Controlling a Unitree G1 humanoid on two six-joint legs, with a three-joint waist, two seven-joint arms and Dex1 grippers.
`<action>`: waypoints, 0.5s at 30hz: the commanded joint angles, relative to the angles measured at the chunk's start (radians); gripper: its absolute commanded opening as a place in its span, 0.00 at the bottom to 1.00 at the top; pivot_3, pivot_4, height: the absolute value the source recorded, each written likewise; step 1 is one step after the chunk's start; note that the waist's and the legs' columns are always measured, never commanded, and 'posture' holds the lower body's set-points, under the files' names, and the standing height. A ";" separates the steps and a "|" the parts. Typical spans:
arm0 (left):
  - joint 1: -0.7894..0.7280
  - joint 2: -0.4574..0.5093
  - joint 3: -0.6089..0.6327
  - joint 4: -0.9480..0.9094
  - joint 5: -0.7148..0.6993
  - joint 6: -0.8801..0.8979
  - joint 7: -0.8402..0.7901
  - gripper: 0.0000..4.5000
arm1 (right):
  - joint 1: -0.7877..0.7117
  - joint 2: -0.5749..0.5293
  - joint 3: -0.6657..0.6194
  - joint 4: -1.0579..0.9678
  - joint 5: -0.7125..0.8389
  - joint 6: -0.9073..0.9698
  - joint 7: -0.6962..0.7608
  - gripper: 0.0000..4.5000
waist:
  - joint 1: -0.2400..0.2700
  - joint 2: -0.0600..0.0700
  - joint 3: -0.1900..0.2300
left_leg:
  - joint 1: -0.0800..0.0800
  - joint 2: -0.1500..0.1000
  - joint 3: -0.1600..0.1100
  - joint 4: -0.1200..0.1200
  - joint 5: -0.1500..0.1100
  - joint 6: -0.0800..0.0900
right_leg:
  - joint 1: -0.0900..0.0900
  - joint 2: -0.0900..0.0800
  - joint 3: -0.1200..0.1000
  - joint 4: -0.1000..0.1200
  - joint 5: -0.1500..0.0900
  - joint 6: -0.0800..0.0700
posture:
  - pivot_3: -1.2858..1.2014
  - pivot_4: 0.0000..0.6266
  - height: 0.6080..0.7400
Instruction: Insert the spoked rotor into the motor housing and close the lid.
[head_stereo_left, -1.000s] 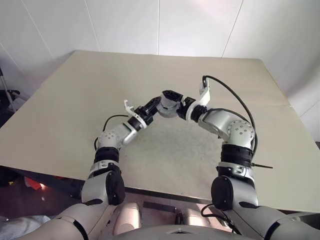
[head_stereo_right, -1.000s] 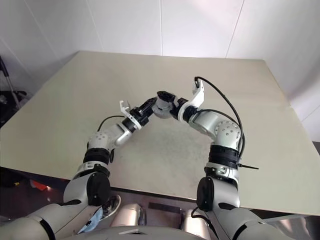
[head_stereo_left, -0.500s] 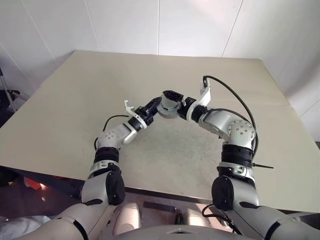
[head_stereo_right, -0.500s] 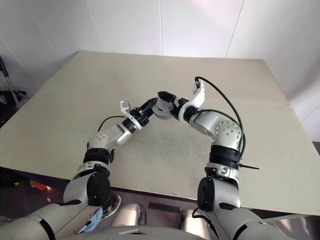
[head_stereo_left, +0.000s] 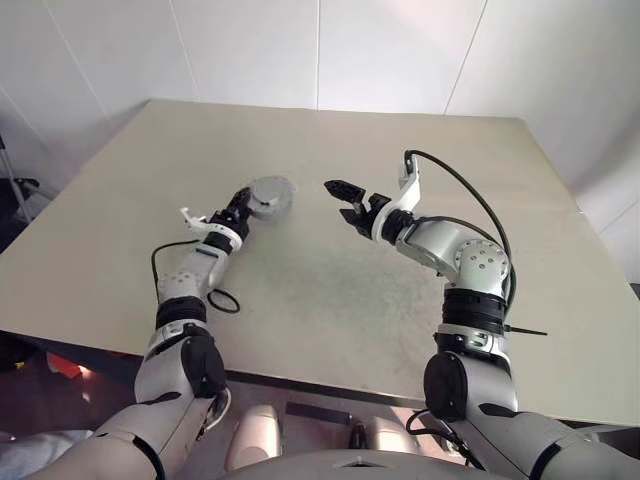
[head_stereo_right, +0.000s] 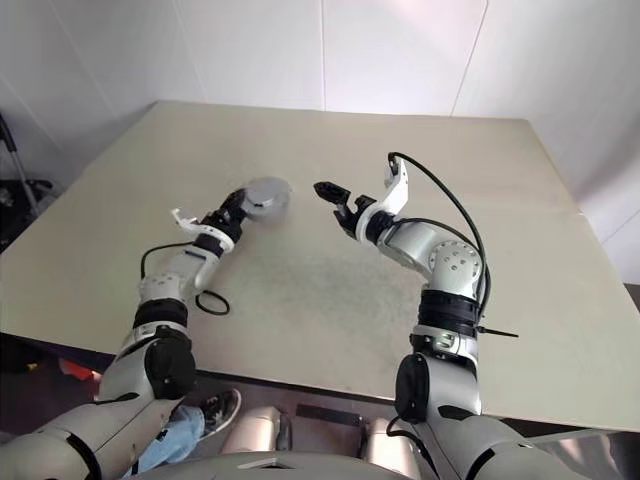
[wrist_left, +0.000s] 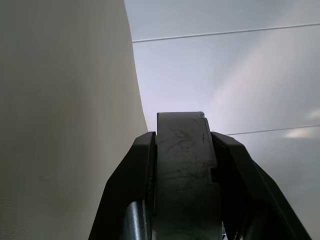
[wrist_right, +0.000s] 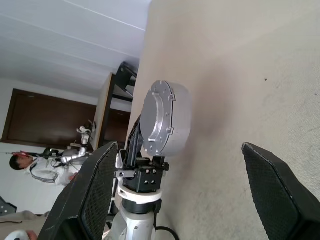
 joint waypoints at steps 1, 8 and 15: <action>-0.010 0.047 0.023 -0.012 0.000 -0.061 0.011 0.28 | -0.015 -0.006 0.008 -0.030 0.008 -0.006 0.015 1.00 | 0.000 -0.001 0.001 | 0.000 0.000 0.000 0.000 0.000 0.000 | 0.000 0.000 0.000 0.000 0.000 0.000 | 0.52 0.00 1.00; 0.004 0.112 0.039 0.047 0.048 -0.179 0.053 0.28 | -0.020 -0.013 0.017 -0.018 0.000 -0.002 0.024 1.00 | 0.000 -0.003 0.002 | 0.000 0.000 0.000 0.000 0.000 0.000 | 0.000 0.000 0.000 0.000 0.000 0.000 | 0.52 0.00 1.00; 0.010 0.148 0.027 0.092 0.090 -0.239 0.072 0.44 | -0.020 -0.014 0.025 -0.012 -0.014 -0.002 0.034 1.00 | -0.010 -0.003 0.002 | 0.002 0.001 0.000 0.000 0.000 -0.001 | 0.000 0.001 0.000 0.002 0.000 0.000 | 0.52 0.00 1.00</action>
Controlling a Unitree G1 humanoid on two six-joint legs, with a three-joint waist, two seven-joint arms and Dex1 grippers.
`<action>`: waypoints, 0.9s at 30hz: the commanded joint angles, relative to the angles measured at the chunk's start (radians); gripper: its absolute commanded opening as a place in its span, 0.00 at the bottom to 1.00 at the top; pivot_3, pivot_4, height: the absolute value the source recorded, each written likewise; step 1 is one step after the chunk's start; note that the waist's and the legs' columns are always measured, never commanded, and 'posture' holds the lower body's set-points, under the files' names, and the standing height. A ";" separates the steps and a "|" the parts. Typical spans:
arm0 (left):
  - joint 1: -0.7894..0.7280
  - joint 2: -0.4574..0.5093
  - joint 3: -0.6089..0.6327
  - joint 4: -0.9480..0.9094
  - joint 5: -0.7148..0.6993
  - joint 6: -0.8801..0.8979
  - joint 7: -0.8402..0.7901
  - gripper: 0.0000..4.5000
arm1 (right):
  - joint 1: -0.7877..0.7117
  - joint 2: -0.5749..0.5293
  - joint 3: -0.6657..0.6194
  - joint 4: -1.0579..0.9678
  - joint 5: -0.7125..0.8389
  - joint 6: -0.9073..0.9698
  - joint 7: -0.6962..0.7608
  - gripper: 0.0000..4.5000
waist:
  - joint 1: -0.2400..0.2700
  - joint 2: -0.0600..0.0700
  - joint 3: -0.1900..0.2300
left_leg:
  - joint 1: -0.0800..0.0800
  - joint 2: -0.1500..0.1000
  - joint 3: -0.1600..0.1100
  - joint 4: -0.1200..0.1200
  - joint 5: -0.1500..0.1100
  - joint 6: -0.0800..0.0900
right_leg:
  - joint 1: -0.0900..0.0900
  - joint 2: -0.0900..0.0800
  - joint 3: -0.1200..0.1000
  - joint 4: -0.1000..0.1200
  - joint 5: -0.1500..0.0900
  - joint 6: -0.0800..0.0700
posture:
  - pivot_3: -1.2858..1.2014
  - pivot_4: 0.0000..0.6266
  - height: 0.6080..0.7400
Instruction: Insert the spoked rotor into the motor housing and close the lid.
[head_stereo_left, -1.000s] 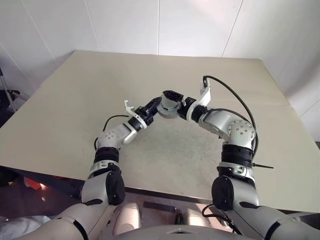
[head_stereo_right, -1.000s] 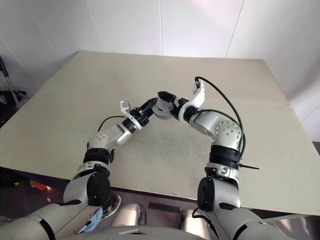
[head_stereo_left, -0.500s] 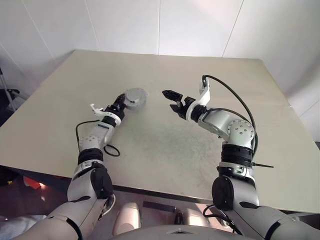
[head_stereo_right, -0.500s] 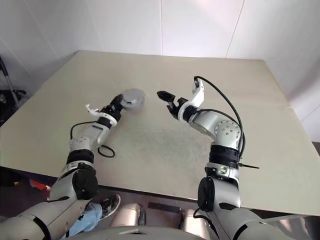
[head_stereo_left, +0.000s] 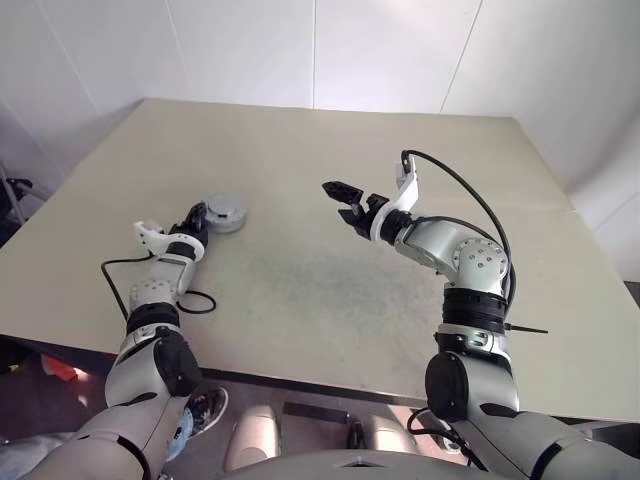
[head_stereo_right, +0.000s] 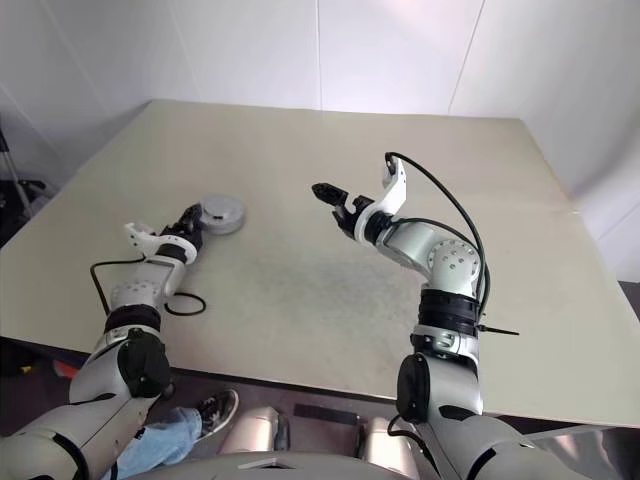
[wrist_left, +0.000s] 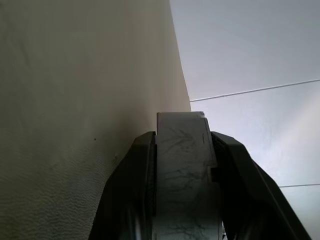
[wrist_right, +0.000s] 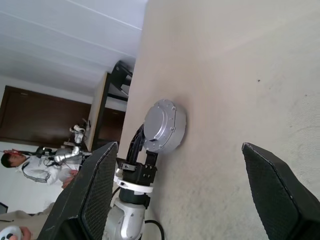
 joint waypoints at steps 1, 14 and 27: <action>-0.014 0.042 0.003 0.004 0.019 -0.046 0.010 0.49 | -0.021 -0.001 0.005 -0.012 0.006 -0.002 0.017 1.00 | 0.001 0.000 0.000 | 0.000 0.001 0.000 0.000 0.000 0.000 | 0.000 0.001 0.000 0.000 0.000 0.000 | 0.52 0.00 1.00; -0.033 0.224 0.047 0.098 0.041 -0.174 0.002 0.78 | -0.007 -0.006 0.029 -0.021 -0.004 0.038 0.049 1.00 | -0.001 0.000 0.000 | 0.007 0.007 0.000 0.000 0.003 -0.006 | 0.004 0.007 0.001 0.001 0.001 -0.003 | 0.52 0.00 1.00; 0.145 0.189 -0.523 -0.674 0.217 0.050 -0.426 0.78 | 0.274 -0.602 0.480 -0.267 -0.648 -0.545 0.855 1.00 | 0.054 -0.003 0.002 | 0.007 0.002 -0.001 0.000 0.002 -0.004 | 0.013 0.002 0.001 -0.009 0.005 0.003 | 0.52 0.00 1.00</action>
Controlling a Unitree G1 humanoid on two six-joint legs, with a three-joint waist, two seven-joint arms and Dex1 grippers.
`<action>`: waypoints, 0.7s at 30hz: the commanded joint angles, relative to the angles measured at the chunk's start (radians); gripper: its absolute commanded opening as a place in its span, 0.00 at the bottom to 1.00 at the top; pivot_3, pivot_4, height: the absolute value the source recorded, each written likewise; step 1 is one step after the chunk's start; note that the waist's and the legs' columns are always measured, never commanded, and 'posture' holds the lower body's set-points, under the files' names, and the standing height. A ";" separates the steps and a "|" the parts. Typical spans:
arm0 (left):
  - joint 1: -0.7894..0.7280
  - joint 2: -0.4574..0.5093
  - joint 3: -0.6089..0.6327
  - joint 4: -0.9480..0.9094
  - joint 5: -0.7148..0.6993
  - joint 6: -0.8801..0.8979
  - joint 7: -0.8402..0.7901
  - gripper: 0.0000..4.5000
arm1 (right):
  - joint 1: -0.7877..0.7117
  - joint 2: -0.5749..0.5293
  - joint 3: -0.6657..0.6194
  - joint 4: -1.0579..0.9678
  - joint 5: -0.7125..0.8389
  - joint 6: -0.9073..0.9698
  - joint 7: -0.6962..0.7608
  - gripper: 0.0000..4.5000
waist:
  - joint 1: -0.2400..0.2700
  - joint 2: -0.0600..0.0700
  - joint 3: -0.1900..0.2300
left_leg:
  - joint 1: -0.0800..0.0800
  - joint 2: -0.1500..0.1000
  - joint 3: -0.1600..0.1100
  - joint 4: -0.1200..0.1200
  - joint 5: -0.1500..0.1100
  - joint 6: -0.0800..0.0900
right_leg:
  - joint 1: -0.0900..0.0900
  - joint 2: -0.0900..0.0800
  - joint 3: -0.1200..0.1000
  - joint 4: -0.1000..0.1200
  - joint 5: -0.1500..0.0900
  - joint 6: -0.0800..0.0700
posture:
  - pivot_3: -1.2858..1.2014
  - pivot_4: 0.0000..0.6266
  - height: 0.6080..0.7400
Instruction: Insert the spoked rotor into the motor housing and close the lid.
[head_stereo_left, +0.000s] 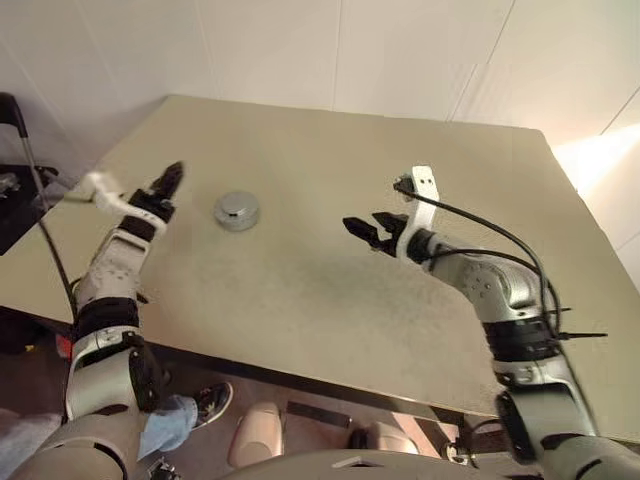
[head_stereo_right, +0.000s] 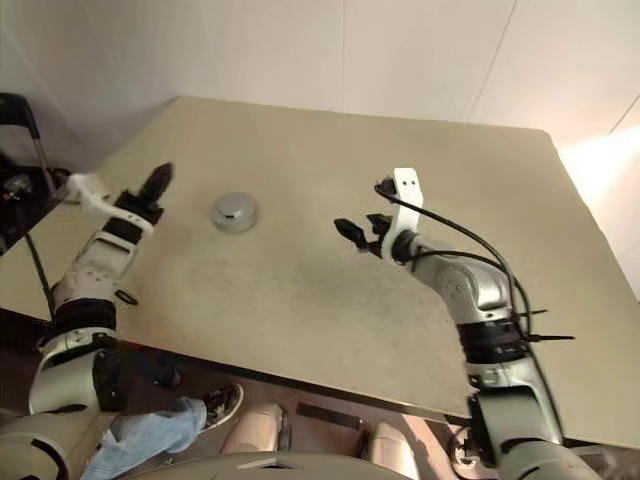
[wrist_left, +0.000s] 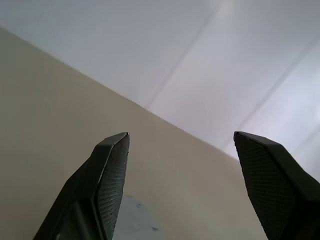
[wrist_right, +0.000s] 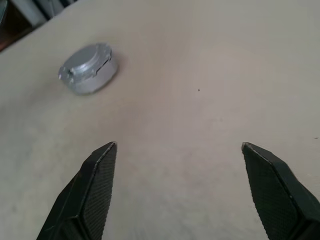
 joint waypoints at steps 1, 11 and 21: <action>0.025 0.024 -0.132 -0.183 0.054 0.050 -0.079 0.78 | 0.024 -0.098 -0.012 -0.018 -0.075 -0.132 0.190 1.00 | -0.009 0.000 0.000 | 0.001 0.000 0.000 0.000 0.000 0.000 | 0.000 0.001 0.000 0.001 0.000 0.000 | 0.52 0.00 1.00; 0.153 -0.002 -0.352 -0.182 0.262 -0.026 -0.141 0.78 | 0.002 -0.081 -0.020 0.161 -0.236 -0.252 0.263 1.00 | -0.056 0.003 -0.001 | 0.008 0.010 0.002 0.001 0.001 0.000 | 0.004 0.009 0.001 0.002 -0.002 -0.016 | 0.52 0.00 1.00; 0.148 -0.038 -0.358 -0.166 0.307 -0.037 -0.128 0.78 | -0.055 -0.034 -0.028 0.248 -0.311 -0.285 0.283 1.00 | -0.055 0.004 -0.002 | 0.009 0.009 0.002 0.002 0.002 0.002 | 0.004 0.009 0.001 0.002 -0.001 -0.018 | 0.52 0.00 1.00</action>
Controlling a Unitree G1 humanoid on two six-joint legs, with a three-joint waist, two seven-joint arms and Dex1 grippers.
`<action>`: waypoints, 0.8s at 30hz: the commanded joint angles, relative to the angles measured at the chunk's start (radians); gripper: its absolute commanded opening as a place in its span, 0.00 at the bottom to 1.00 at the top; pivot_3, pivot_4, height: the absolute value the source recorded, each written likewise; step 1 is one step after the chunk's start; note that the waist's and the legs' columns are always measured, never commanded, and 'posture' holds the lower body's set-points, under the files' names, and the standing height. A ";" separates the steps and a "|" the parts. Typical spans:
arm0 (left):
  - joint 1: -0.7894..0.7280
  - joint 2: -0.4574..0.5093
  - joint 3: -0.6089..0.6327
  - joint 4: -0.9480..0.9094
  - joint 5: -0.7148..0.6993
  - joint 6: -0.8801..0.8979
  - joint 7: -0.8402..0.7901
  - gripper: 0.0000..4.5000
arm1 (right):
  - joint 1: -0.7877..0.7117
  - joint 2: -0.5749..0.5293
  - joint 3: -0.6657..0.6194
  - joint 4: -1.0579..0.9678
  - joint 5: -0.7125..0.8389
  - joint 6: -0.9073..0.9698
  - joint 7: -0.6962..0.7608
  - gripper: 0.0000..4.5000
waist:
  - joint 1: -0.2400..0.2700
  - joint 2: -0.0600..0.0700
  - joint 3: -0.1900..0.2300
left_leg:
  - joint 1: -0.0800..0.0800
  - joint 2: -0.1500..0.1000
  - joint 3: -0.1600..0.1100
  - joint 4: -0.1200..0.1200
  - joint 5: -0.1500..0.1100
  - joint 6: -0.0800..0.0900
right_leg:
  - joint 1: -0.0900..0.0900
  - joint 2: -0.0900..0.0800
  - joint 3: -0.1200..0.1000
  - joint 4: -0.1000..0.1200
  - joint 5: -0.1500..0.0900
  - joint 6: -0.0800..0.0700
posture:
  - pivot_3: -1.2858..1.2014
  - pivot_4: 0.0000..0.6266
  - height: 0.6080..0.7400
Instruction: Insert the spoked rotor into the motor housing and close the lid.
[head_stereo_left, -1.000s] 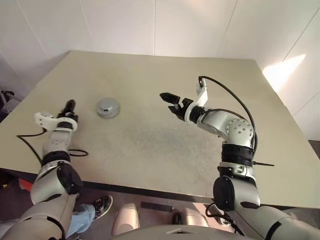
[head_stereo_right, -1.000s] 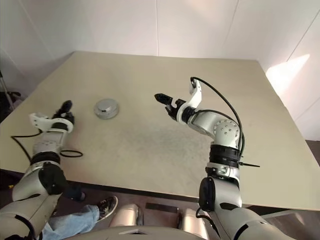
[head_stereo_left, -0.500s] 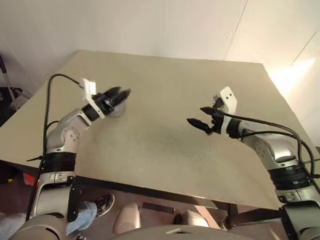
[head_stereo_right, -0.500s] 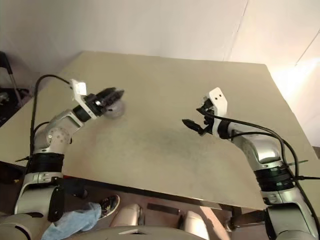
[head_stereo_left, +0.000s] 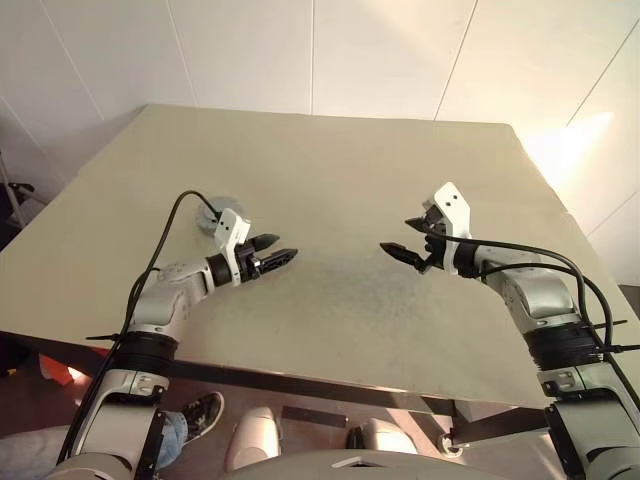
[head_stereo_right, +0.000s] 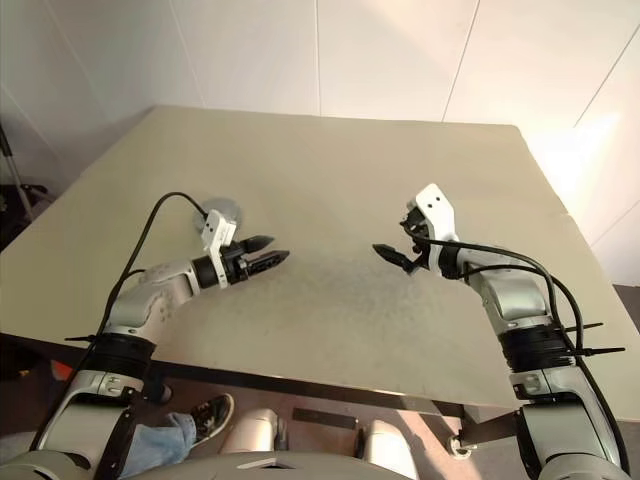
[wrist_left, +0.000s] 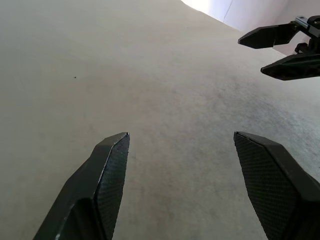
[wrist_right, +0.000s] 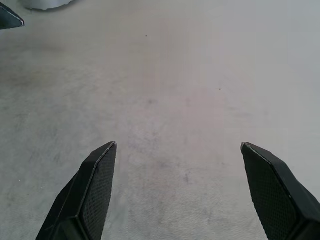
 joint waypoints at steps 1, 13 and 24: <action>-0.021 0.002 0.008 -0.007 0.020 -0.026 0.001 0.78 | -0.032 0.010 -0.029 0.010 -0.019 -0.033 0.003 1.00 | 0.000 0.000 0.000 | 0.000 0.000 0.000 0.000 0.000 0.000 | 0.000 0.000 0.000 0.000 0.000 0.000 | 0.52 0.00 1.00; -0.105 -0.047 -0.004 0.070 0.071 -0.074 -0.001 0.78 | -0.027 0.013 -0.062 0.011 -0.043 -0.031 -0.020 1.00 | 0.001 0.000 0.000 | 0.000 0.000 0.000 0.000 0.000 0.001 | 0.000 0.000 0.000 0.000 0.000 0.000 | 0.52 0.00 1.00; -0.104 -0.064 -0.020 0.052 0.079 -0.059 -0.020 0.78 | -0.004 0.055 -0.065 -0.013 -0.069 -0.021 -0.055 1.00 | 0.001 0.000 0.000 | 0.000 0.000 0.000 0.000 0.001 0.002 | 0.000 0.000 0.000 0.000 0.000 -0.001 | 0.52 0.00 1.00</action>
